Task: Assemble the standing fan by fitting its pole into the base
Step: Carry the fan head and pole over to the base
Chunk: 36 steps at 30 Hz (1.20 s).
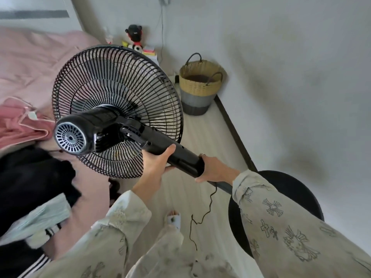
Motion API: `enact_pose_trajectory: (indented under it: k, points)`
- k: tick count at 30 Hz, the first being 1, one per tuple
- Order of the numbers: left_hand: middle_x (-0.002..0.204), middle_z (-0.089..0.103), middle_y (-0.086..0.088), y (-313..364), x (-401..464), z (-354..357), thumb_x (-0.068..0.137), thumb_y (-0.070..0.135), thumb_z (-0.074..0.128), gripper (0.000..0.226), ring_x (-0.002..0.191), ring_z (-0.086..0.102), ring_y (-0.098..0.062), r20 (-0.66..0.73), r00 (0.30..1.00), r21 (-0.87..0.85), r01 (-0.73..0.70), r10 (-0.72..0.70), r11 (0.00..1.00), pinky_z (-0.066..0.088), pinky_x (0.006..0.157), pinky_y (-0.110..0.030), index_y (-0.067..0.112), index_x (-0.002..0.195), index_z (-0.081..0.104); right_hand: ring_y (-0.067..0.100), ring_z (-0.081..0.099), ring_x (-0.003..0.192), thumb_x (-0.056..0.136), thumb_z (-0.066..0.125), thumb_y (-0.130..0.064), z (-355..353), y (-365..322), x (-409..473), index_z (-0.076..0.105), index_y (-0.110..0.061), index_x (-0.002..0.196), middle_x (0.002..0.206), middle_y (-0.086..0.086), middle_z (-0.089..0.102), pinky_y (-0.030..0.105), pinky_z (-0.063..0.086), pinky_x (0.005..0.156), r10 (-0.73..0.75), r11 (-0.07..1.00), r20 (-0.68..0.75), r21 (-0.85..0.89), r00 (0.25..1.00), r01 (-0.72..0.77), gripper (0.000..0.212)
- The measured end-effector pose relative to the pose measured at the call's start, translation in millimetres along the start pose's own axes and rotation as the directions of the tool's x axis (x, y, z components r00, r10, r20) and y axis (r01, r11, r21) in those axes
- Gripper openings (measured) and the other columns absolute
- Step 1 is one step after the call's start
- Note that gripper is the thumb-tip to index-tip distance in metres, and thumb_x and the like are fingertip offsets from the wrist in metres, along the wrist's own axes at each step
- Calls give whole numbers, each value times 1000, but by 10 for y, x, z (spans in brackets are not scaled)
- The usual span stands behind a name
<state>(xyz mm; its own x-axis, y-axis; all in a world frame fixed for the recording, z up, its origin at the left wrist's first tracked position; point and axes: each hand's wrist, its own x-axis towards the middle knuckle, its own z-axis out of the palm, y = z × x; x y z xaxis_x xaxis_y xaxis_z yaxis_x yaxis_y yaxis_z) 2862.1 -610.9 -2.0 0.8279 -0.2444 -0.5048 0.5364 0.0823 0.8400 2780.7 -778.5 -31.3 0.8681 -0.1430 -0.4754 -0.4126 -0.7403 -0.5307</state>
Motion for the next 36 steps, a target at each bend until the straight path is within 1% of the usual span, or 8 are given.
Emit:
enact_pose_trajectory:
  k: [1, 6, 10, 13, 19, 23, 27, 36]
  points:
    - [118, 62, -9, 150, 330, 140, 72, 14, 76, 61, 99, 66, -23, -12, 1000, -10, 12, -12, 1000, 61, 63, -37, 14, 123, 43, 22, 59, 86, 68, 76, -27, -226, 24, 335, 47, -14, 111, 94, 3, 59, 31, 50, 77, 2, 1000, 8, 2, 1000, -2, 54]
    - [118, 62, -8, 476, 868, 479, 69, 14, 78, 63, 100, 65, -24, -30, 1000, 7, 6, -6, 1000, 61, 64, -37, 17, 122, 43, 24, 60, 90, 67, 76, -27, -732, 67, 842, 47, -13, 115, 101, 8, 63, 38, 52, 84, -4, 1000, -7, -4, 1000, 4, 57]
    - [119, 62, -10, 670, 1299, 806, 69, 13, 78, 65, 102, 65, -27, -47, 999, 10, -6, 7, 1000, 60, 71, -44, 18, 123, 42, 25, 60, 90, 67, 76, -26, -1105, 203, 1279, 48, -11, 112, 101, 9, 62, 39, 52, 83, -24, 999, 9, 27, 1000, 24, 56]
    - [118, 62, -9, 699, 1518, 1073, 69, 14, 78, 65, 101, 66, -26, -85, 996, 28, -25, 27, 999, 60, 74, -45, 18, 122, 42, 23, 60, 90, 66, 77, -25, -1323, 383, 1559, 48, -14, 112, 101, 6, 62, 35, 52, 82, -49, 998, 27, 50, 998, 47, 55]
    - [109, 62, -2, 690, 1795, 1831, 67, 14, 80, 65, 98, 65, -19, -197, 976, 57, -81, 91, 995, 61, 70, -39, 17, 120, 42, 19, 59, 85, 65, 78, -26, -1798, 949, 2063, 48, -14, 112, 97, 2, 61, 25, 47, 72, -136, 990, 87, 33, 987, 134, 56]
    - [114, 63, -6, 643, 1970, 2334, 67, 14, 80, 65, 101, 64, -22, -276, 956, 80, -82, 101, 993, 59, 78, -46, 16, 120, 43, 22, 61, 84, 63, 78, -30, -2108, 1317, 2334, 50, -12, 110, 94, 3, 62, 28, 51, 73, -187, 982, 99, -2, 977, 188, 58]
    - [107, 65, -3, 602, 2191, 2701, 65, 13, 82, 62, 96, 65, -20, -308, 941, 86, -122, 142, 989, 58, 79, -47, 16, 115, 45, 26, 63, 91, 64, 79, -32, -2349, 1569, 2614, 49, -11, 116, 103, 8, 66, 31, 51, 77, -232, 971, 104, -42, 967, 237, 63]
    - [109, 65, -2, 514, 3012, 3002, 58, 20, 84, 71, 103, 62, -23, -334, 924, 183, -129, 185, 975, 52, 91, -49, 21, 115, 43, 34, 61, 101, 67, 78, -20, -2548, 1781, 3433, 45, -6, 126, 114, 16, 65, 41, 49, 88, -226, 973, 82, -23, 971, 229, 69]
